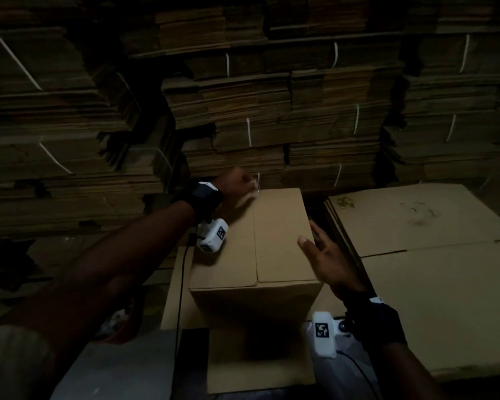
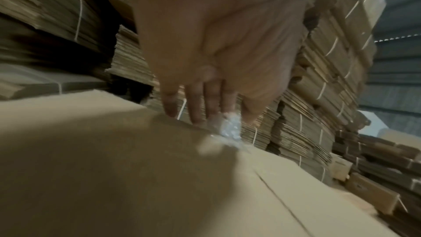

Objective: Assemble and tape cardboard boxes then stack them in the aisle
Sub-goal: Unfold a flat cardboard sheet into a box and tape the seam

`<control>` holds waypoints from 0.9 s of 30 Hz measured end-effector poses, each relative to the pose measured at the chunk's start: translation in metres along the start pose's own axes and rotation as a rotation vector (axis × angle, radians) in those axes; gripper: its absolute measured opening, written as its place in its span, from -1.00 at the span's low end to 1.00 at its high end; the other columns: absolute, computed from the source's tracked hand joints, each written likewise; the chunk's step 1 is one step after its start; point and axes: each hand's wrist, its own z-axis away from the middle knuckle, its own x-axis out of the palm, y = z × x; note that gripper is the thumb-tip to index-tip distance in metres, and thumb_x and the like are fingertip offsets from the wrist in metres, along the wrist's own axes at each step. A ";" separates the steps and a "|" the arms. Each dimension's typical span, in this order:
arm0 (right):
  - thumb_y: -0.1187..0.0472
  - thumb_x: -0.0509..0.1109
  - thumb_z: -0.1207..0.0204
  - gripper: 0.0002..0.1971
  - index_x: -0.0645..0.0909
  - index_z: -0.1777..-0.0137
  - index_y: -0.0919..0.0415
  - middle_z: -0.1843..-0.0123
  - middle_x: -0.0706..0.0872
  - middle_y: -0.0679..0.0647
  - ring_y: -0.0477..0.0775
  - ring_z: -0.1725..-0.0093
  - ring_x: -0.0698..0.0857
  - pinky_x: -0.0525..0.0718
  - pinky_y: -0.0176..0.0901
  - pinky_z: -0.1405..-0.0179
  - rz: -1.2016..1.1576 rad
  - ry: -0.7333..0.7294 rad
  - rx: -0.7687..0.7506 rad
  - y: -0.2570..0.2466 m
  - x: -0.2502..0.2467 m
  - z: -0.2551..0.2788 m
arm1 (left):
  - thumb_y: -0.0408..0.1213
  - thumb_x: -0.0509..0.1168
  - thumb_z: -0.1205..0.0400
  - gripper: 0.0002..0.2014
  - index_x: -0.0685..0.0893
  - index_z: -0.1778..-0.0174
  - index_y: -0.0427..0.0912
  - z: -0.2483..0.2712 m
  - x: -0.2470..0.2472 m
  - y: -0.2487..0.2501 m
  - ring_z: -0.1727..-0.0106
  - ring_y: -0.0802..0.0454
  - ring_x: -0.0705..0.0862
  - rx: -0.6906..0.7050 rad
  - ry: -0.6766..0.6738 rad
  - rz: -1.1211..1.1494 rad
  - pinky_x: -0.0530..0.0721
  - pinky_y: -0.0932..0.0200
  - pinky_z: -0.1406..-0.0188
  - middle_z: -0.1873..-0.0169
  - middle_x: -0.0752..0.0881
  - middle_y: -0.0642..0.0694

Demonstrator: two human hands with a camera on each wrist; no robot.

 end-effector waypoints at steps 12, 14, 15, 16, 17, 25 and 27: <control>0.13 0.36 -0.74 -0.54 0.41 -0.57 -0.24 -0.33 0.71 -0.18 -0.14 -0.31 0.71 0.69 -0.07 -0.34 -0.011 0.036 -0.037 -0.002 0.003 0.002 | -0.12 0.55 -0.57 -0.51 0.66 -0.38 -0.21 -0.006 -0.016 0.005 -0.12 0.09 0.61 0.017 -0.335 -0.049 0.51 0.15 -0.15 -0.16 0.67 -0.01; 0.13 0.36 -0.74 -0.55 0.41 -0.56 -0.25 -0.36 0.71 -0.15 -0.13 -0.33 0.71 0.68 -0.06 -0.36 -0.014 0.036 -0.037 -0.002 0.003 0.001 | -0.12 0.55 -0.57 -0.59 0.75 -0.24 -0.30 -0.008 -0.017 0.009 0.01 0.08 0.65 0.059 -0.395 -0.165 0.55 0.15 -0.01 -0.04 0.73 -0.06; 0.13 0.36 -0.74 -0.55 0.42 -0.55 -0.24 -0.35 0.71 -0.15 -0.14 -0.32 0.71 0.68 -0.09 -0.35 -0.014 0.037 -0.037 -0.001 0.003 0.001 | -0.12 0.54 -0.58 -0.65 0.79 -0.13 -0.32 -0.010 -0.018 0.010 0.09 0.07 0.65 0.062 -0.398 -0.199 0.56 0.14 0.09 0.04 0.76 -0.10; 0.15 0.36 -0.74 -0.56 0.42 -0.54 -0.24 -0.35 0.71 -0.16 -0.16 -0.30 0.72 0.69 -0.13 -0.32 -0.021 0.039 -0.038 -0.001 0.004 0.000 | -0.14 0.51 -0.61 -0.71 0.80 -0.01 -0.33 -0.013 -0.018 0.010 0.17 0.04 0.64 0.053 -0.371 -0.217 0.57 0.11 0.16 0.14 0.75 -0.13; 0.16 0.36 -0.74 -0.56 0.42 -0.54 -0.23 -0.34 0.72 -0.16 -0.18 -0.29 0.73 0.70 -0.17 -0.28 -0.030 0.041 -0.038 0.000 0.004 0.000 | -0.19 0.48 -0.64 -0.77 0.78 0.15 -0.33 -0.016 -0.018 0.009 0.26 0.01 0.61 0.041 -0.314 -0.211 0.55 0.09 0.23 0.26 0.72 -0.15; 0.13 0.37 -0.73 -0.45 0.36 -0.69 -0.10 -0.43 0.68 -0.07 -0.09 -0.38 0.67 0.65 -0.02 -0.41 -0.004 0.068 -0.018 0.002 0.003 0.000 | -0.36 0.34 -0.67 -0.85 0.78 0.01 -0.35 -0.043 -0.017 -0.033 -0.02 -0.30 0.77 -0.184 0.171 -0.019 0.76 -0.17 -0.09 0.04 0.80 -0.36; 0.12 0.38 -0.73 -0.47 0.38 -0.66 -0.12 -0.43 0.68 -0.06 -0.09 -0.38 0.67 0.65 0.00 -0.42 -0.011 0.068 -0.019 0.003 0.003 -0.001 | -0.20 0.37 -0.67 -0.77 0.80 0.15 -0.30 -0.043 -0.021 -0.037 0.04 -0.26 0.79 -0.185 0.247 0.125 0.75 -0.09 0.04 0.16 0.81 -0.28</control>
